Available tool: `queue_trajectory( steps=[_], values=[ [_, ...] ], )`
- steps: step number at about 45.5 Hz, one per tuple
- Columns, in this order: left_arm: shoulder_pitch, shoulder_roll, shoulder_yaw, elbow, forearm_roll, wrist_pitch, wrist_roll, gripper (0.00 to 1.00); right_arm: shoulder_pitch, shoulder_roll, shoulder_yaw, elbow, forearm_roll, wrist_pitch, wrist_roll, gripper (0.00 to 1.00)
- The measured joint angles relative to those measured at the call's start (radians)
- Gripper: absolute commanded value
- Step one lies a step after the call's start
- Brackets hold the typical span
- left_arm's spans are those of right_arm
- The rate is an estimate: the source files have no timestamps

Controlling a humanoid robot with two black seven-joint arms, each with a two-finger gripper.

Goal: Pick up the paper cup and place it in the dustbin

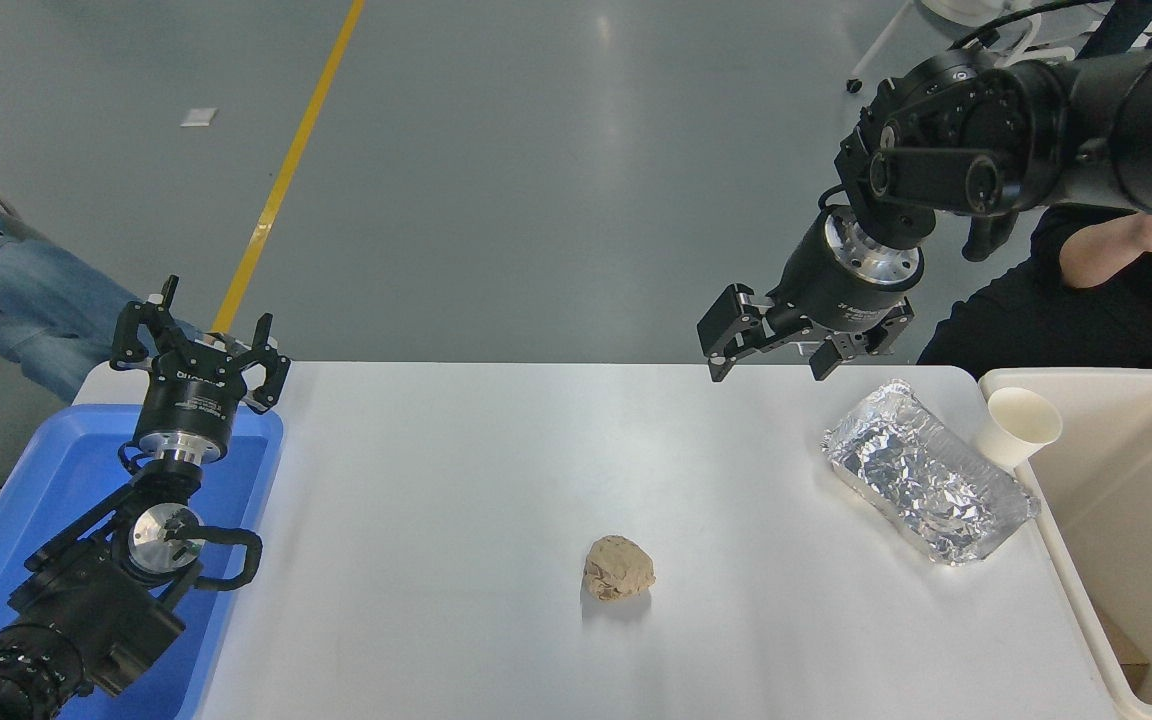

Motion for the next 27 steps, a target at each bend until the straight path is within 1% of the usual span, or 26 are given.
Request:
queue_trajectory(
  steps=[27],
  values=[
    [0.0, 0.0, 0.0, 0.0, 0.0, 0.0, 0.0, 0.99, -0.018, 0.0, 0.0, -0.02, 0.0, 0.0, 0.0, 1.0]
  ],
)
